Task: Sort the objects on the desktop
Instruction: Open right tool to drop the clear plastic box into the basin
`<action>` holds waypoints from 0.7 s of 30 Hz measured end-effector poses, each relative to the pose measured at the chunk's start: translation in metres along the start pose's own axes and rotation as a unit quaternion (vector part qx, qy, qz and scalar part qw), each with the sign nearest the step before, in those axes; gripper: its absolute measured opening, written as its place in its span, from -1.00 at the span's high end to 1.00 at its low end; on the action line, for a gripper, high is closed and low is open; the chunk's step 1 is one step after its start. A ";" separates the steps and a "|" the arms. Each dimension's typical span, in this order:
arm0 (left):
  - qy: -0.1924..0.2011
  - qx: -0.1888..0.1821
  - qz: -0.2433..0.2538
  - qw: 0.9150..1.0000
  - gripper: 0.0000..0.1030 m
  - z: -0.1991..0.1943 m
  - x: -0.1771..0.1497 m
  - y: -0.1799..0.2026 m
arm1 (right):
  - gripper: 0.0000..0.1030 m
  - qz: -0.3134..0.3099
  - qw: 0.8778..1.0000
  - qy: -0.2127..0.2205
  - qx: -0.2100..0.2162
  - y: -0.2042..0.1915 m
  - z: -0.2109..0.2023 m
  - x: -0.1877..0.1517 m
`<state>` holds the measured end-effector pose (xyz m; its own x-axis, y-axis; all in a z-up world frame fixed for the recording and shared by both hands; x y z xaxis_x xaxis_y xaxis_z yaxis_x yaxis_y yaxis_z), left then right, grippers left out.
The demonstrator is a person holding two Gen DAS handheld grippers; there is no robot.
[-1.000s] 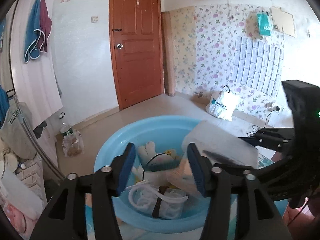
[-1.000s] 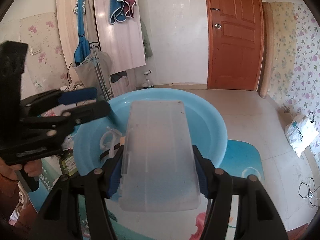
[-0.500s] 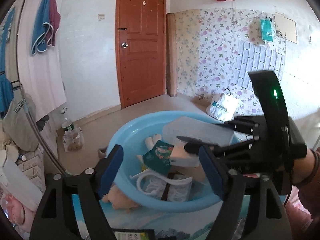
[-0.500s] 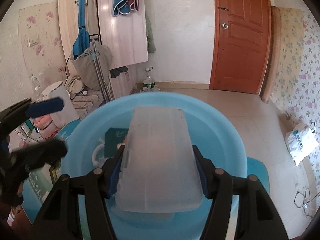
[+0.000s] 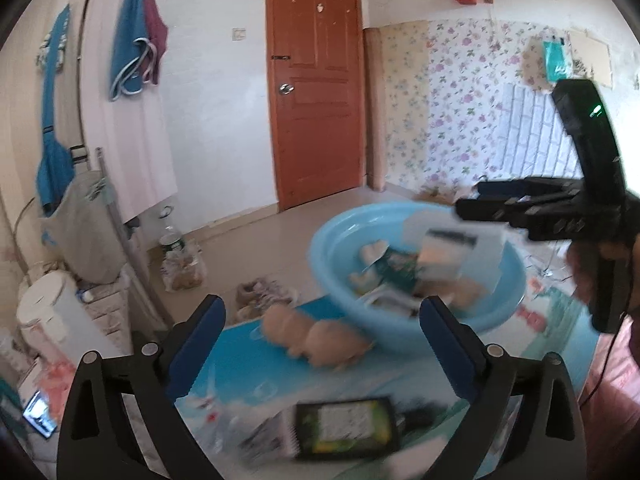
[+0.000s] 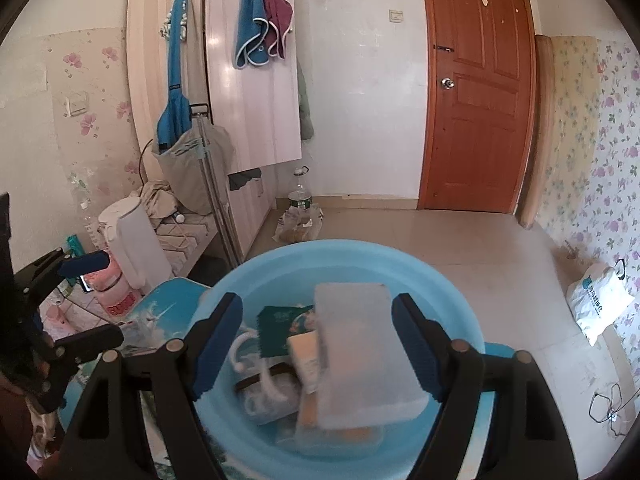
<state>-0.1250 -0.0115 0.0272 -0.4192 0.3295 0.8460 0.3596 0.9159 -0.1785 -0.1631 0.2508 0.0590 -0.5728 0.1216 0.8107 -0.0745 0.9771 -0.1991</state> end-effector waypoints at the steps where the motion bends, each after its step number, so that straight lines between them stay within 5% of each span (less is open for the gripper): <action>1: -0.006 0.005 -0.002 1.000 -0.90 -0.003 -0.006 -0.004 | -0.51 0.000 1.000 -0.001 0.001 -0.003 -0.002 -0.003; 11: -0.062 0.029 -0.038 0.997 -0.90 -0.016 -0.070 -0.032 | -0.51 0.000 0.999 -0.033 0.032 -0.040 -0.029 -0.050; 21: -0.090 0.023 -0.030 0.995 -0.90 -0.010 -0.100 -0.042 | -0.51 -0.001 0.994 -0.097 0.051 -0.069 -0.026 -0.106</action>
<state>-0.0898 -0.0847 -0.0446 -0.5826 0.3051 0.7534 0.2918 0.9436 -0.1565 -0.0760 0.1753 0.0010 -0.7180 0.0751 0.6920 -0.1520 0.9532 -0.2612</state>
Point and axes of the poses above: each gripper's, at about its wrist camera, not at the fingertips, and z roughly the way its jaws point, y to its right, x to its top, the point moved 2 cm from there along z, roughly the way its jaws point, and after that the axes turned 10 degrees about z, right-handed, at the moved point
